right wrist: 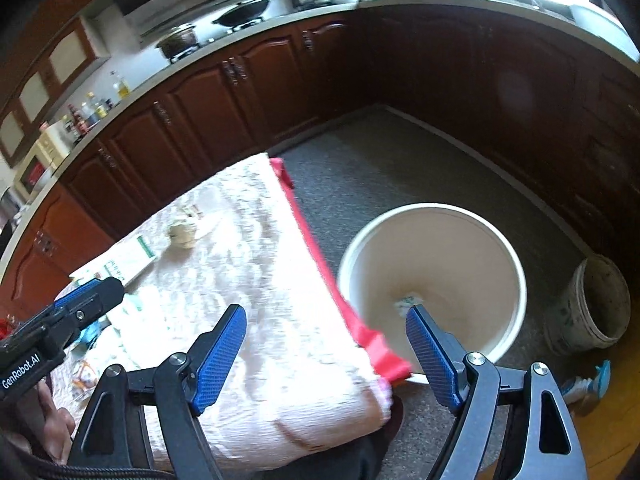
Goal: Collect trash
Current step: 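Grasp the crumpled white tissue with the right gripper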
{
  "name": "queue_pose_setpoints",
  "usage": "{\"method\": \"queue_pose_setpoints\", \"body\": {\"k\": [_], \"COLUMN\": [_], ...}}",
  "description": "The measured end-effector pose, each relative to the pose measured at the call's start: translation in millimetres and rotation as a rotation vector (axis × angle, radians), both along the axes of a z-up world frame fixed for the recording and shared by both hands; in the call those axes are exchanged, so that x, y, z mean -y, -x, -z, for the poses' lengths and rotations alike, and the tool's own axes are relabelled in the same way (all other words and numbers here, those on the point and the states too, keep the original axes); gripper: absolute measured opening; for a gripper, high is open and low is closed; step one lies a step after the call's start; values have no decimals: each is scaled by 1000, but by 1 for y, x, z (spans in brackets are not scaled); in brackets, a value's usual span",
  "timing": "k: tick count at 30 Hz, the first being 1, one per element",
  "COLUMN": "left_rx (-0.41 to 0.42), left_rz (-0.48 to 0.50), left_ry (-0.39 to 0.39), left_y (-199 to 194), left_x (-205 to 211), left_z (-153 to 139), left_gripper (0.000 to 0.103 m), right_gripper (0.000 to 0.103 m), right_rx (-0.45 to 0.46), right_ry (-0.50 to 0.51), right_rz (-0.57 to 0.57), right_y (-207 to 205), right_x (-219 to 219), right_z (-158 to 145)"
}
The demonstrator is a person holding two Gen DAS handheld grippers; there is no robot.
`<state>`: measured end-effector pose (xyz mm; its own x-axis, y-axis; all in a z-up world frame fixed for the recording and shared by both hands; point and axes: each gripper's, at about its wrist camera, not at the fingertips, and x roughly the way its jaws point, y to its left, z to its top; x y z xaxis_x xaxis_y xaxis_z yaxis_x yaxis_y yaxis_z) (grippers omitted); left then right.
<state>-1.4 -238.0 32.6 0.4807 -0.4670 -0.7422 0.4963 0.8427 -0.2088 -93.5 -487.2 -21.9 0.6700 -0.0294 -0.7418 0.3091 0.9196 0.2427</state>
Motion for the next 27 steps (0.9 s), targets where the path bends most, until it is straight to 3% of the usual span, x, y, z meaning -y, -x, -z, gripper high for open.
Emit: {"method": "queue_pose_setpoints", "body": {"k": [11,16,20,27], "left_rx": [26,-24,-49,-86], "left_rz": [-83,-85,-108,-162], "left_ry": [-48,-65,-91,-60], "left_y": [12,15,15,3], "left_x": [-93,-133,-149,-167], "left_z": [6,22,34,40], "left_gripper": [66,66,66,66], "right_gripper": [83,83,83,83], "right_rx": [1,-13,-32,-102], "right_ry": [-17,-23,-47,-151], "right_rz": [-180,-242,-289,-378], "right_y": [-21,-35,-46,-79], "right_x": [-76,-106,-121,-153], "right_z": [-3,4,12,43]}}
